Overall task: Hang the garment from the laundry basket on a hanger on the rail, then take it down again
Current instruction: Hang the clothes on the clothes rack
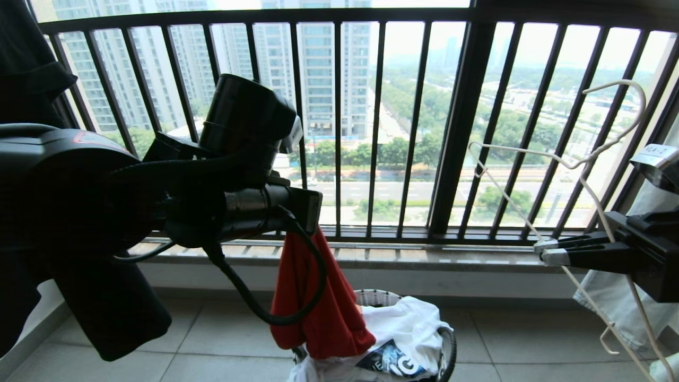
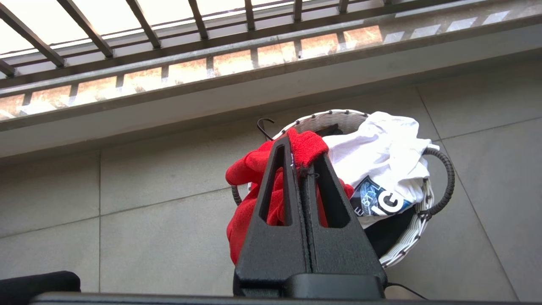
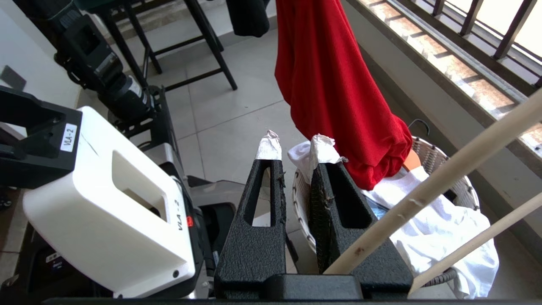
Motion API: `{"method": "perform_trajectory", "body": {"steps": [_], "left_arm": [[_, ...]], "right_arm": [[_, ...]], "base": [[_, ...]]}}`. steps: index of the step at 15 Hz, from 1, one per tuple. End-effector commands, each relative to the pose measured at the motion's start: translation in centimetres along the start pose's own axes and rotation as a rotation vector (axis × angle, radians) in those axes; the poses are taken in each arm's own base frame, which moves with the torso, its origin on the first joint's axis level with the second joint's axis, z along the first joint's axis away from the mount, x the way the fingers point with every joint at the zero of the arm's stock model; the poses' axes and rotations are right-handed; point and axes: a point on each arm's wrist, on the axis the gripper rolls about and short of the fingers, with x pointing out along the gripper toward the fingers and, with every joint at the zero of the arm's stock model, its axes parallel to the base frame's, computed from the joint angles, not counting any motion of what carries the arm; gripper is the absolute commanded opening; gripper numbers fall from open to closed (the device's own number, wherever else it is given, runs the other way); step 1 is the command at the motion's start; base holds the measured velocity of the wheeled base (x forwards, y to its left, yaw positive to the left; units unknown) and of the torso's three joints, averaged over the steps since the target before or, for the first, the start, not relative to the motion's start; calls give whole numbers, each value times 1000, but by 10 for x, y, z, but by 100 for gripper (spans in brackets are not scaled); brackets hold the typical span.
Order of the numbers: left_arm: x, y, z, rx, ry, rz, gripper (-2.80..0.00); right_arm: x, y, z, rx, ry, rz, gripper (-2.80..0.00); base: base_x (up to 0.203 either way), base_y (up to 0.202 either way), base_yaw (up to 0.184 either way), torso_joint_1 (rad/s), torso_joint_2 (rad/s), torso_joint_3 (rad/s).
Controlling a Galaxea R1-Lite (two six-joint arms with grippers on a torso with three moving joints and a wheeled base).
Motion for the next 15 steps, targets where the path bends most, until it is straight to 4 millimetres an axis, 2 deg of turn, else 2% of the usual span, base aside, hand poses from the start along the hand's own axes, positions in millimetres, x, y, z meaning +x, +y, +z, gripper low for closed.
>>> {"method": "perform_trajectory", "body": {"steps": [1,3,6,8,10,15], "left_arm": [[9,9,5,-23,-5,38,-280],[18,18,11,-62,-12,67,-280],[24,26,12,-95,9,5,-280],[26,27,12,-124,21,-49,-280],[32,25,10,-135,23,-59,-280],[52,19,4,-190,15,-141,-280]], "right_arm": [[23,5,-9,20,73,60,-280],[38,11,-19,40,126,100,-280],[51,24,-27,54,160,178,-280],[59,32,-29,52,176,227,-280],[68,48,-28,41,193,297,-280],[75,82,-30,72,249,426,-280]], "base": [[0,0,0,0,0,0],[0,0,0,0,0,0],[0,0,0,0,0,0],[0,0,0,0,0,0],[0,0,0,0,0,0],[0,0,0,0,0,0]]}}
